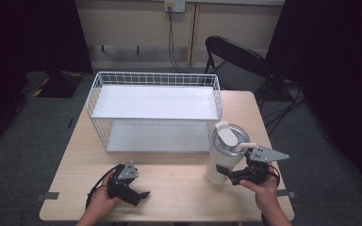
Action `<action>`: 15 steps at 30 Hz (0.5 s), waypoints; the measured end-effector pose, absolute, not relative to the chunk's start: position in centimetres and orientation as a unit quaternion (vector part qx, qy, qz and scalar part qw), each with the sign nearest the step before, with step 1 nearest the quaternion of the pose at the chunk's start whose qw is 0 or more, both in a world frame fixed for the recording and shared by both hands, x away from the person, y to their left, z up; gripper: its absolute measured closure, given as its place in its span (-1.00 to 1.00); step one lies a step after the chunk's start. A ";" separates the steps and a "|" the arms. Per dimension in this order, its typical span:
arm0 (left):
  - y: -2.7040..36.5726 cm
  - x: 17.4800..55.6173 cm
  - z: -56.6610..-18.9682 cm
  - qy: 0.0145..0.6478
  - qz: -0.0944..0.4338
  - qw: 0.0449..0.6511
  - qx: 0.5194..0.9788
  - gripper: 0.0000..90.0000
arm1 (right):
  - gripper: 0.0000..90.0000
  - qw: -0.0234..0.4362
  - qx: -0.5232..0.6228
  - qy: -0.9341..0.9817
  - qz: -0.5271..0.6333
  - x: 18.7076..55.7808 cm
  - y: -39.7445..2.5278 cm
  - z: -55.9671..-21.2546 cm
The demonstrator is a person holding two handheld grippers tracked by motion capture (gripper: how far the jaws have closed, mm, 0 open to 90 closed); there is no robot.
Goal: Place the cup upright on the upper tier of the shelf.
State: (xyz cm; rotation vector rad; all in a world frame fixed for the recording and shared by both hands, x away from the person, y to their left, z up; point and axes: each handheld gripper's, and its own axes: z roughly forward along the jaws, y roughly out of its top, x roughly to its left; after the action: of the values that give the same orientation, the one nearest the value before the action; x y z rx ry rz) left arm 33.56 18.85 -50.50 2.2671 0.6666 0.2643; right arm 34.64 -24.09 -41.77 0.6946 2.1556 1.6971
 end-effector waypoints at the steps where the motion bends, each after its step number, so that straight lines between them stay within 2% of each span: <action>1: 18.8 33.6 -50.5 0.260 0.103 0.373 0.885 -1.00 | -0.79 0.154 0.242 0.751 0.595 34.7 -24.1 -41.6; 15: 18.9 33.6 -50.5 0.260 0.103 0.373 0.885 -1.00 | -0.79 0.144 0.238 0.742 0.610 35.7 -23.2 -39.1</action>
State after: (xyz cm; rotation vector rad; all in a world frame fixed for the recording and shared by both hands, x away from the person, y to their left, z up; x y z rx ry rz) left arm 33.56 18.85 -50.50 2.2668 0.6664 0.2643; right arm 35.68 -23.17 -39.06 0.6850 2.1387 1.7577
